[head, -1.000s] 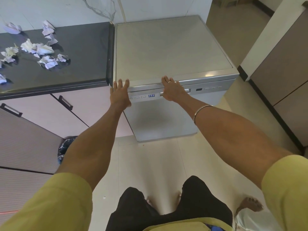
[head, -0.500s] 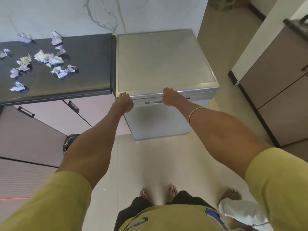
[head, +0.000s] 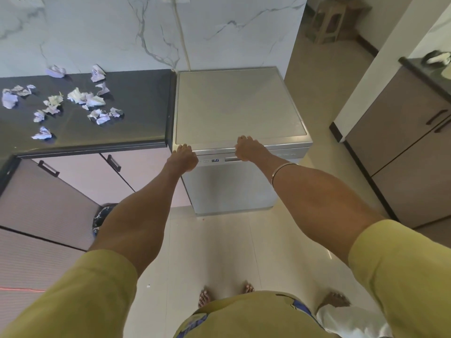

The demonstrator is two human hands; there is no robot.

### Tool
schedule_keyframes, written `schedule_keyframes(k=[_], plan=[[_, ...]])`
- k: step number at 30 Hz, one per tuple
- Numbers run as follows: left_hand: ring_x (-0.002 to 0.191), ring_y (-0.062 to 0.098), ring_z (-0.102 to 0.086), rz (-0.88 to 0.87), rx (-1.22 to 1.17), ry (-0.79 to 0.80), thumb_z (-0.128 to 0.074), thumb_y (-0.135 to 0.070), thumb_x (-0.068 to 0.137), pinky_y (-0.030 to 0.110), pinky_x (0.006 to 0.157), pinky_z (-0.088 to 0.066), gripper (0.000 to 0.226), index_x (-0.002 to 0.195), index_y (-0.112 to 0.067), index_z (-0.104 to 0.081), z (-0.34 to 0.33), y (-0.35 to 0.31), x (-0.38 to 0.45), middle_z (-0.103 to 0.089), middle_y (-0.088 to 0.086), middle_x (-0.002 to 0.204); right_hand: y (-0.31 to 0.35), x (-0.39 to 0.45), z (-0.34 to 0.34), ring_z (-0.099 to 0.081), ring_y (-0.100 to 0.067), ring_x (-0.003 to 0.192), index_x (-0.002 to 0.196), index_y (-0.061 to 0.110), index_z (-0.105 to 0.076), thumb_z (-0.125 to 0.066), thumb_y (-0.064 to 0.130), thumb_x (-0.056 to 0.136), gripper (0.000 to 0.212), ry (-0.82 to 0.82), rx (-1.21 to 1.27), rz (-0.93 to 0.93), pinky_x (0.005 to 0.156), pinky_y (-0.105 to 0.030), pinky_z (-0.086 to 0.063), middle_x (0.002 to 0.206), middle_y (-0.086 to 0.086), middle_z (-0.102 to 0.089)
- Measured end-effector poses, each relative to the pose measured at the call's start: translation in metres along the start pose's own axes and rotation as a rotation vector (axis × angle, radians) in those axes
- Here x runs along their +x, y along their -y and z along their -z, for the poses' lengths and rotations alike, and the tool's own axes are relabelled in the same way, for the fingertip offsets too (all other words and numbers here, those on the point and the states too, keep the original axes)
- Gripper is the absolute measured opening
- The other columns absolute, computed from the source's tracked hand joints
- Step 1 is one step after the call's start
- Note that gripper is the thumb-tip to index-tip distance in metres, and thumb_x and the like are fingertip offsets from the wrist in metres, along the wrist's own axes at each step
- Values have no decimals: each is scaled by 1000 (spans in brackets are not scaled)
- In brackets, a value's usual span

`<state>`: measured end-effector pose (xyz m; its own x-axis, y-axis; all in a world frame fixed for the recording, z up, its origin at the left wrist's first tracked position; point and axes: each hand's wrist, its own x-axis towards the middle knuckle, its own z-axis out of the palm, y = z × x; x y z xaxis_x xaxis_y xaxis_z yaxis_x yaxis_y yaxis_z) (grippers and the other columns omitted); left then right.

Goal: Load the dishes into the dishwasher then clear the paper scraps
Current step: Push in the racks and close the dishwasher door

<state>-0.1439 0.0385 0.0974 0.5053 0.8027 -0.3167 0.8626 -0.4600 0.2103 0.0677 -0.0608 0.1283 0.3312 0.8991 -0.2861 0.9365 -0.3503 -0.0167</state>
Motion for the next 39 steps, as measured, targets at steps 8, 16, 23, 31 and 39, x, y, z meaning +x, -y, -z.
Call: schedule_keyframes(k=[8,16,23,31,39], plan=[[130,39,-39,-4,19,-7,-30,-14,99,52,111,-34,42,127,10,-49,4,17,-9,-44,22,139,13,-14,1,-39,-34,131,139,0,-47,-33,15,99,45,-13,-31,30,106,-43,-34,142,-17,-41],[139,37,-32,34,-34,-28,-31,-16,99,50,116,-29,43,133,6,-45,9,34,-21,-37,22,149,33,-14,4,-37,-34,133,142,3,-44,-30,22,102,46,1,-37,58,107,-43,-32,144,-16,-39],[148,34,-21,80,-139,-96,-34,-18,101,49,119,-23,53,150,0,-27,18,66,-40,-21,18,160,74,-10,10,-39,-33,129,135,10,-51,-33,19,100,40,-11,-21,131,105,-42,-33,139,-15,-43],[146,33,-23,151,-112,-134,-28,-20,102,47,119,-22,52,147,5,-29,37,134,-53,-26,21,158,154,5,17,-41,-34,130,141,3,-43,-32,24,102,46,-20,19,188,106,-43,-35,143,-16,-42],[132,35,-41,286,-215,-261,-29,-19,100,47,112,-33,43,129,6,-48,54,214,-71,-46,22,140,247,27,25,-41,-38,132,140,11,-48,-32,16,102,42,-56,-90,372,108,-48,-36,142,-18,-44]])
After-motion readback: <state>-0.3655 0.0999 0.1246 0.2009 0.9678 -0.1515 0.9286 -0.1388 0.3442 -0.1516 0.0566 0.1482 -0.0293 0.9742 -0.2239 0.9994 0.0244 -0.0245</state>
